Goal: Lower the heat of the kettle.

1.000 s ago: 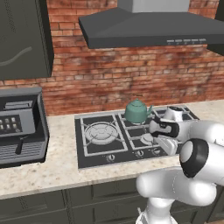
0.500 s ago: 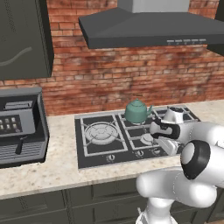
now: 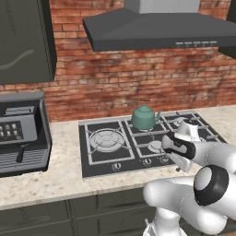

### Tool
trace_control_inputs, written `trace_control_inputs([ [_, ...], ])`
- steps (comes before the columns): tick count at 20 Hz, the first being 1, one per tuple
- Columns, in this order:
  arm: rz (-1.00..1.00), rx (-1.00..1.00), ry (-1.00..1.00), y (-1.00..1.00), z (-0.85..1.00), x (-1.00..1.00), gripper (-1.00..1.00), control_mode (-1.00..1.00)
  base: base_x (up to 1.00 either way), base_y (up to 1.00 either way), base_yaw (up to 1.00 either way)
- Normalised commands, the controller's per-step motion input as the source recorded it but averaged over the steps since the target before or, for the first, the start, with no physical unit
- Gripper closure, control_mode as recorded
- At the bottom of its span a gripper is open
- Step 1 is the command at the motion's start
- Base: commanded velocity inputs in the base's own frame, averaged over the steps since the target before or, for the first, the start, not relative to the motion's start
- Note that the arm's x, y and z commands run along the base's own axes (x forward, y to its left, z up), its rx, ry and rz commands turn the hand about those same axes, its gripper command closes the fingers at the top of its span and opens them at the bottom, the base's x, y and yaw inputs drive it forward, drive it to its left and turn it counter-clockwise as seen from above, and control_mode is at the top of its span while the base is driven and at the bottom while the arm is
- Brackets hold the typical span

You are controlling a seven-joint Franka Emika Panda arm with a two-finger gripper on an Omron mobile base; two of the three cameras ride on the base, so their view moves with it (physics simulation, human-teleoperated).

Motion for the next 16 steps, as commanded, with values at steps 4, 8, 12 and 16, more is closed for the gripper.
trace_control_inputs([
  [4, 0.03, 0.00, 0.00, 0.00, -0.04, 0.00, -1.00, -1.00, 0.00, 0.00, 0.00],
  [8, 0.04, 0.02, -0.07, 0.00, 0.00, 0.00, -1.00, -1.00, 0.00, 0.00, 0.00],
  [12, 0.05, 0.02, -0.06, 0.00, 0.03, 0.01, -1.00, -1.00, 0.00, 0.00, 0.00],
  [16, 0.05, 0.02, -0.02, -0.01, 0.06, 0.17, -1.00, -1.00, 0.00, 0.00, 0.00],
])
